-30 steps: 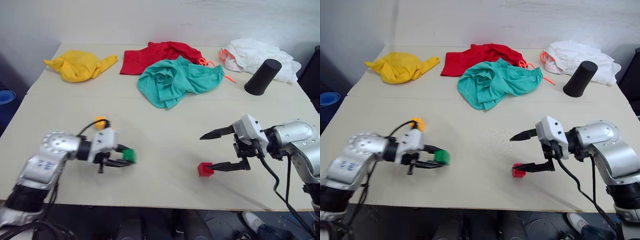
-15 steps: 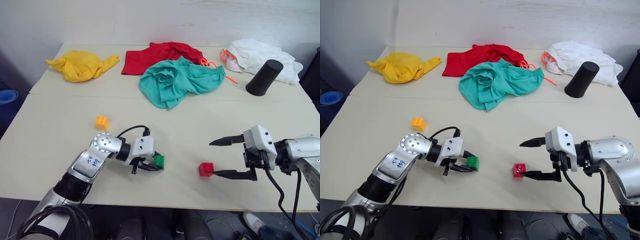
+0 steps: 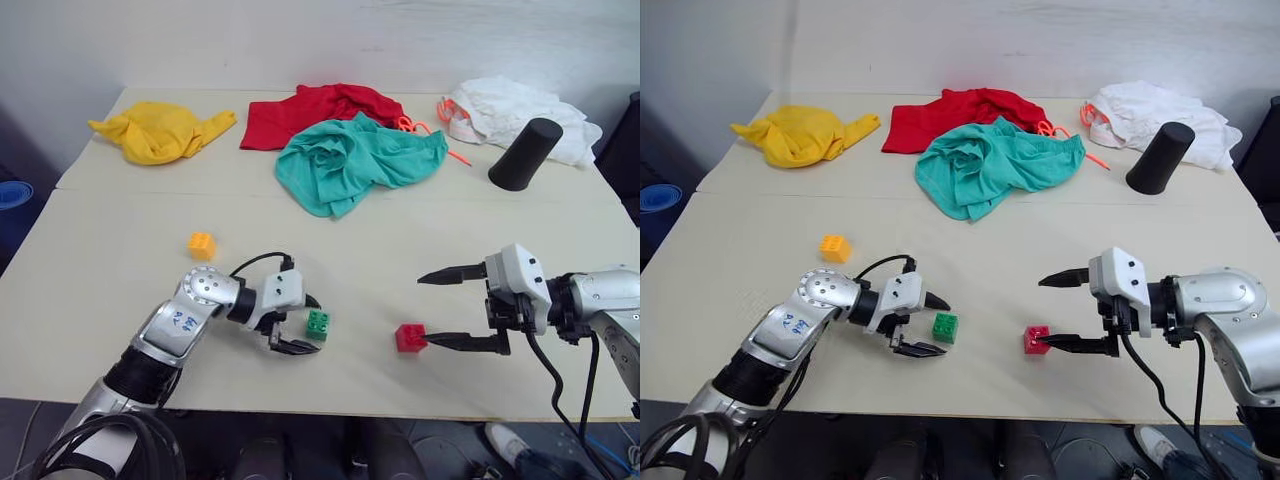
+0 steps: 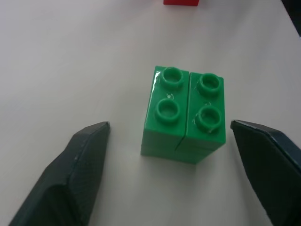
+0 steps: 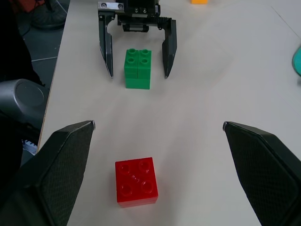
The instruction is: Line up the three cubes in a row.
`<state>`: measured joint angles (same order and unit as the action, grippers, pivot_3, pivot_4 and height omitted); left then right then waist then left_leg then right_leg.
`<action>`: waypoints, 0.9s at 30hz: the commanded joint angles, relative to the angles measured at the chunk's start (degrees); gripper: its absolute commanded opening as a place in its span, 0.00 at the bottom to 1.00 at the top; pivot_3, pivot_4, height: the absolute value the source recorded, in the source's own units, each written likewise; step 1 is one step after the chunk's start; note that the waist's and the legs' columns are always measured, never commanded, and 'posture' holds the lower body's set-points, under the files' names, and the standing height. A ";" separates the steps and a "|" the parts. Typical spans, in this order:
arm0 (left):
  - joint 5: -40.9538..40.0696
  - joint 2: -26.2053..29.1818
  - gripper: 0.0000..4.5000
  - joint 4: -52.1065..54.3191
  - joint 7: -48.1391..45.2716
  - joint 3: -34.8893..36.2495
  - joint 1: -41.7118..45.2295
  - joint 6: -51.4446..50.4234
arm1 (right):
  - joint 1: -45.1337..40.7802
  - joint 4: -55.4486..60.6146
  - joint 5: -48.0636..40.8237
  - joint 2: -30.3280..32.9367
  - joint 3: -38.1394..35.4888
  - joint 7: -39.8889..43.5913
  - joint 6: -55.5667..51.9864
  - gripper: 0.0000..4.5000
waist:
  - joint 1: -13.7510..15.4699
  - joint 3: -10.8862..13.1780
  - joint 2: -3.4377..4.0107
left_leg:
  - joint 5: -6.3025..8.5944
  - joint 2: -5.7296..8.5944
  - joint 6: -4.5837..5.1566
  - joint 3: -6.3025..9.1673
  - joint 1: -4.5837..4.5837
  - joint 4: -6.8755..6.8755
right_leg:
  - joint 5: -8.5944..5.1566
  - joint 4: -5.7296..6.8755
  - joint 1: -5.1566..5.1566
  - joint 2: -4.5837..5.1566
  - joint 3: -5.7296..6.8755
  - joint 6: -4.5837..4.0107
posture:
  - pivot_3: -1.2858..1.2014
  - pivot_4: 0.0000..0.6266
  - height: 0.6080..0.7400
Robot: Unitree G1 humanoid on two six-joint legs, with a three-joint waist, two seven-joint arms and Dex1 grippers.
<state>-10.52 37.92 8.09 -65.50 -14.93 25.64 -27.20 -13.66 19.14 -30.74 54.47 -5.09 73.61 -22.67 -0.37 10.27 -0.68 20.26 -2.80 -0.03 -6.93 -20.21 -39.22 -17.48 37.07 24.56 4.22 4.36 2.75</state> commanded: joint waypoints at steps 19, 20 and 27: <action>-2.48 -5.35 1.00 12.97 40.76 37.65 -18.09 -16.74 | -14.57 -5.95 -2.36 -6.08 5.29 3.90 -2.22 1.00 | 1.19 -0.05 -0.10 | 0.09 0.13 0.14 0.10 -0.06 0.04 | 0.02 -0.08 -0.03 0.30 0.07 0.03 | 0.52 0.24 1.00; -2.60 -7.60 1.00 12.02 43.89 37.63 -15.42 -18.78 | -14.77 -5.78 -2.50 -6.02 5.17 3.93 -2.44 1.00 | 1.30 -0.05 -0.10 | 0.09 0.12 0.14 0.09 -0.06 0.04 | 0.02 -0.08 -0.04 0.29 0.07 0.04 | 0.52 0.24 1.00; -2.93 -11.06 1.00 3.60 48.12 35.29 -6.34 -20.17 | -14.91 -4.34 -2.91 -7.11 5.19 2.54 -2.81 1.00 | 0.20 -0.07 -0.15 | 0.05 0.08 0.04 0.02 -0.03 0.07 | 0.03 -0.03 0.00 0.19 0.07 0.06 | 0.52 0.24 1.00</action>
<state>-13.60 26.63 12.65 -18.22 20.57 18.01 -48.12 -28.21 12.93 -32.52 47.47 1.38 76.54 -25.48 -0.18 10.19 -0.83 20.29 -2.73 -0.01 -6.91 -20.23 -39.15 -17.44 37.03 24.56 4.40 4.43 2.81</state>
